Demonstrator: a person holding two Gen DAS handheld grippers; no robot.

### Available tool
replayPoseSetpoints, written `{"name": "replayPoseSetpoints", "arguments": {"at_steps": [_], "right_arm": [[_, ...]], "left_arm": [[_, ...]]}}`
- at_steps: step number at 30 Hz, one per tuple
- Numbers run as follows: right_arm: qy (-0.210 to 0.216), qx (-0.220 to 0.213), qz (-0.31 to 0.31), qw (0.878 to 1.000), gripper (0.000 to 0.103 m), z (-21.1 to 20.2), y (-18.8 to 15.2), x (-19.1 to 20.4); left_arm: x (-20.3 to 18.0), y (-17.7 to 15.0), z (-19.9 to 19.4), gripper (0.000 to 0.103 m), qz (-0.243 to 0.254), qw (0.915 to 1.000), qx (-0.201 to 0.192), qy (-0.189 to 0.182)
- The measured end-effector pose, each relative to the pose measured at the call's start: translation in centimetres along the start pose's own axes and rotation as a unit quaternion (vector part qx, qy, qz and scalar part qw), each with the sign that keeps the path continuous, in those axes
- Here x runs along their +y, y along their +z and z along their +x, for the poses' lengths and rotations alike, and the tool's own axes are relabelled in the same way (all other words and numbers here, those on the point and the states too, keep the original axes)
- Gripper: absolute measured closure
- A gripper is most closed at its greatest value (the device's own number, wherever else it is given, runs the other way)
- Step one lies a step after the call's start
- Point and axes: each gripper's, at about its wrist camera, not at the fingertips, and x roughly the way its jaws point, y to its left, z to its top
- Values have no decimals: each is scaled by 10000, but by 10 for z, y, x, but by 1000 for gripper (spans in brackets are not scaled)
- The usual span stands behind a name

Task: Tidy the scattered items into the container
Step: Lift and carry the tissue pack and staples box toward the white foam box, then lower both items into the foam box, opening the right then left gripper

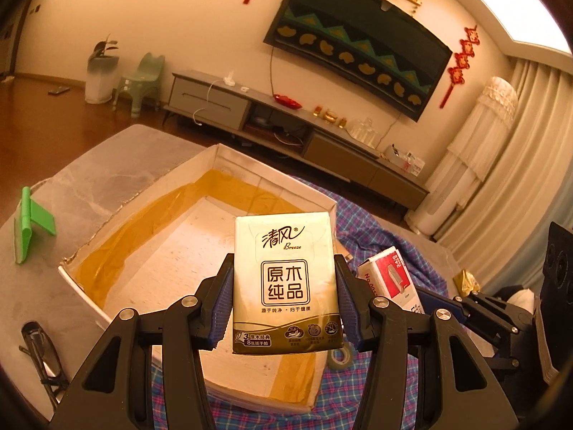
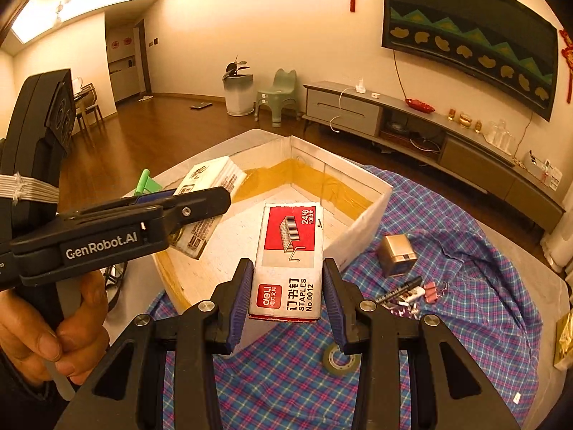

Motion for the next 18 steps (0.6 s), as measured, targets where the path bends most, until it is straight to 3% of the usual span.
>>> {"name": "replayPoseSetpoints", "arguments": {"at_steps": [18], "right_arm": [[334,421,-39,9985,63,54,53,-10]], "left_arm": [[28,49,32,49,-370,9993,42,89]]}}
